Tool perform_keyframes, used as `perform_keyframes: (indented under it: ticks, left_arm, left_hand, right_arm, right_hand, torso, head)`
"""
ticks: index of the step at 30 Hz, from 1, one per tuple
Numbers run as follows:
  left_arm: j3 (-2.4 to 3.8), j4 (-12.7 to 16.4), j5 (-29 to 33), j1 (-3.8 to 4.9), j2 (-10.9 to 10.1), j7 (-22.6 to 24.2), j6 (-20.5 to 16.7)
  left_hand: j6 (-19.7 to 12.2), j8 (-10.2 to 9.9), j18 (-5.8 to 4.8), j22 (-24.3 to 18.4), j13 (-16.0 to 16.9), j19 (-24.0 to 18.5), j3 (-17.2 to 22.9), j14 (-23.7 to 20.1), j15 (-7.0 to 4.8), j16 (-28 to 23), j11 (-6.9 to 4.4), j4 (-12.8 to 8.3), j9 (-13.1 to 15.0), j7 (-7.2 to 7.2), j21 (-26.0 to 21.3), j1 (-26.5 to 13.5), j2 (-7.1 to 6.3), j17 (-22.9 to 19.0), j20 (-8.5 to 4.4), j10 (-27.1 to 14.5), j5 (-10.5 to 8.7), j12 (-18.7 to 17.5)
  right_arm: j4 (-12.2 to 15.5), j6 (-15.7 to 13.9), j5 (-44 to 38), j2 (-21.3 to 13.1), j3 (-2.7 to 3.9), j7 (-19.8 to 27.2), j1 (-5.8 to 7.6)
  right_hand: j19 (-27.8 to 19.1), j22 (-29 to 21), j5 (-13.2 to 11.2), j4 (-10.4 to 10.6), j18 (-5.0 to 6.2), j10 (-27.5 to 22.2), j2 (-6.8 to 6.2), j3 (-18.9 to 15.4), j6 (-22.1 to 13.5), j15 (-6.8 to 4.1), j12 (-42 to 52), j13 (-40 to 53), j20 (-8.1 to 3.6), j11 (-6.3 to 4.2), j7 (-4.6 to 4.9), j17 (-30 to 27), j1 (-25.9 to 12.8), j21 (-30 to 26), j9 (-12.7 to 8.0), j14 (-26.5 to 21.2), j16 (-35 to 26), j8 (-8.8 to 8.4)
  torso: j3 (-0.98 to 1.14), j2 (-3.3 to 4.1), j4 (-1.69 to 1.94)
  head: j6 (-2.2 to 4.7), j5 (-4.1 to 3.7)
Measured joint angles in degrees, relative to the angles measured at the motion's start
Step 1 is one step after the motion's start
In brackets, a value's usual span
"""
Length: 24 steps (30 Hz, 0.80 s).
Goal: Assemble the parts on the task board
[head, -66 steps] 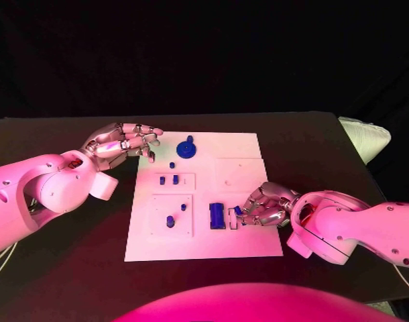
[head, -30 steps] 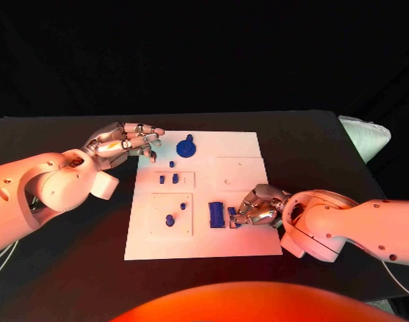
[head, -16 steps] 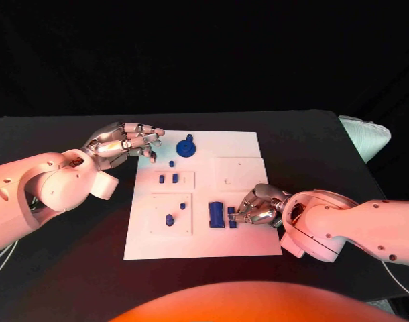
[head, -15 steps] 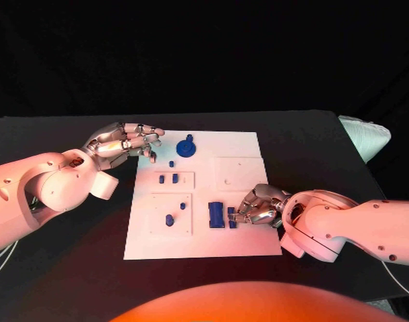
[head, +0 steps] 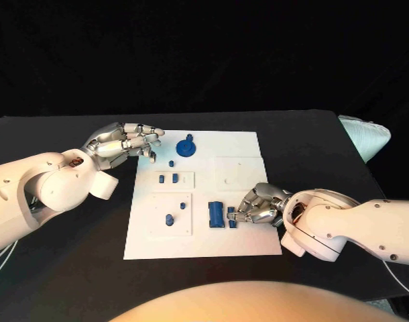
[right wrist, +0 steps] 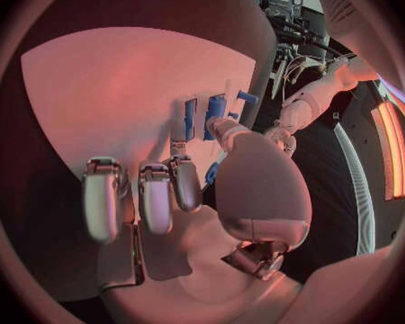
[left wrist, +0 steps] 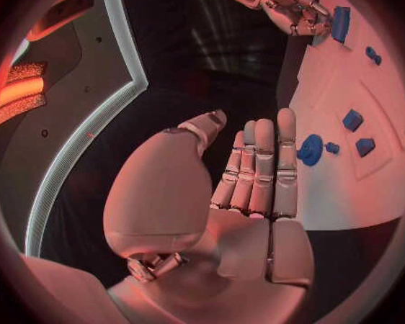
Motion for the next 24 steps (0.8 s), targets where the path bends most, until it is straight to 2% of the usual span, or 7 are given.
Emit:
perform_keyframes:
  ticks: [6, 9, 13, 16, 19, 21, 24]
  left_arm:
    - [0.0, -0.02, -0.01, 0.0, -0.03, -0.03, 0.01]
    - [0.0, -0.03, -0.02, 0.0, -0.03, -0.03, 0.01]
    - [-0.01, -0.04, -0.02, -0.01, 0.0, -0.04, 0.01]
    - [-0.01, -0.22, -0.02, -0.06, 0.09, 0.05, -0.06]
    - [-0.02, -0.73, -0.01, -0.14, 0.33, 0.37, -0.33]
    - [-0.02, -1.16, 0.04, -0.22, 0.56, 0.68, -0.69]
    - [-0.02, -2.14, 0.22, -0.43, 1.13, 1.42, -1.6]
  left_hand:
    - [0.0, 0.0, 0.0, 0.0, 0.0, 0.0, 0.0, 0.0, 0.0, 0.0, 0.0, 0.0, 0.0, 0.0, 0.0, 0.0, 0.0, 0.0, 0.0, 0.0, 0.0, 0.0]
    - [0.0, 0.0, 0.0, 0.0, 0.0, 0.0, 0.0, 0.0, 0.0, 0.0, 0.0, 0.0, 0.0, 0.0, 0.0, 0.0, 0.0, 0.0, 0.0, 0.0, 0.0, 0.0]
    - [-0.02, 0.0, 0.0, 0.0, 0.0, 0.01, 0.01, 0.0, 0.0, 0.0, 0.02, 0.01, 0.0, -0.01, 0.0, 0.0, 0.0, -0.01, 0.01, -0.02, 0.0, 0.0]
    - [-0.2, 0.0, 0.0, -0.08, 0.05, 0.21, 0.16, 0.0, 0.0, 0.0, 0.22, 0.16, 0.0, -0.2, 0.0, 0.0, 0.0, -0.01, 0.21, -0.22, 0.0, 0.0]
    - [-0.2, 0.0, 0.0, -0.08, 0.05, 0.21, 0.16, 0.0, 0.0, 0.0, 0.01, 0.16, 0.0, -0.2, 0.0, 0.0, 0.0, -0.01, 0.21, -0.42, 0.0, 0.0]
    - [-0.2, 0.0, 0.0, -0.08, 0.05, 0.21, 0.16, 0.0, 0.0, 0.0, 0.01, 0.16, 0.0, -0.2, 0.0, 0.0, 0.0, 0.01, 0.21, -0.42, 0.0, 0.0]
    - [-0.2, 0.0, 0.0, -0.11, 0.02, 0.21, 0.16, 0.0, 0.0, 0.0, 0.11, 0.16, 0.0, -0.2, -0.11, 0.0, 0.0, 0.03, 0.21, -0.78, 0.0, 0.0]
  right_arm:
    - [-0.04, 1.02, -0.34, -0.81, 0.0, 0.77, 0.0]
    - [-0.17, 1.52, -0.61, -1.09, 0.0, 1.2, 0.0]
    - [-0.51, 1.55, -0.76, -1.57, -0.01, 2.25, 0.0]
    - [-1.11, 1.07, -0.27, -2.03, -0.01, 4.35, 0.0]
    - [-2.3, 0.33, 1.49, -2.57, -0.02, 8.19, 0.3]
    - [-3.37, -0.05, 3.24, -2.7, -0.01, 11.03, 0.85]
    - [-6.25, -0.37, 7.51, -2.45, 0.05, 16.91, 2.3]
  right_hand:
    - [0.0, 0.0, -6.92, -2.21, 0.0, 0.0, 0.47, -0.74, 0.0, 0.0, 0.0, 0.0, 0.0, 0.0, 0.0, 0.0, 7.53, 0.0, -0.43, 0.0, 0.0, -0.59]
    - [0.0, 0.0, -8.4, -2.51, 0.0, 0.0, 0.43, -1.04, 0.0, 0.0, 0.0, 0.0, 0.0, 0.0, 0.0, 0.0, 8.9, 0.0, -0.59, 0.0, 0.0, -0.81]
    - [0.0, -0.01, -8.04, -1.95, 0.0, 0.0, 0.49, -1.61, 0.02, 0.0, -0.69, 0.0, 0.0, 0.0, 0.39, 0.0, 8.95, -0.63, -0.92, 0.0, 0.0, -1.43]
    - [0.0, -0.01, -7.13, -1.2, 0.0, -0.2, 0.49, -2.83, -2.02, 0.26, -2.87, 0.0, 0.0, 0.65, 1.51, 0.0, 8.94, -3.47, -1.6, -0.2, -0.68, -2.98]
    - [-0.1, -0.01, -6.65, -0.98, 0.0, -0.15, 1.03, -3.05, -2.93, 0.55, -4.65, 0.0, 0.14, 0.88, 2.29, 0.0, 10.25, -6.81, -1.93, -0.12, -1.66, -3.77]
    - [0.0, -0.01, -6.39, -0.98, 0.0, -0.16, 1.32, -3.05, -3.25, 0.93, -5.4, 0.0, 0.43, 1.29, 2.2, 0.0, 10.53, -8.15, -2.01, -0.11, -1.78, -3.86]
    - [-0.11, -0.02, -5.35, -1.65, 2.23, -2.63, 1.81, -2.38, -4.32, 1.35, -12.23, 0.0, 0.98, 1.93, 2.85, -0.01, 12.87, -16.25, -2.28, -0.1, -5.11, -4.76]
  torso:
    - [0.01, -0.01, 0.0]
    - [0.01, -0.01, -0.03]
    - [0.01, -0.01, -0.02]
    - [0.01, -0.05, -0.02]
    - [-0.03, -0.19, -0.02]
    - [-0.07, -0.33, -0.03]
    - [-0.21, -0.66, -0.07]
  head:
    - [0.02, -0.05]
    - [0.08, -0.06]
    - [0.3, 0.04]
    - [0.58, 0.1]
    - [1.02, 0.15]
    - [1.49, 0.16]
    - [2.22, 0.07]
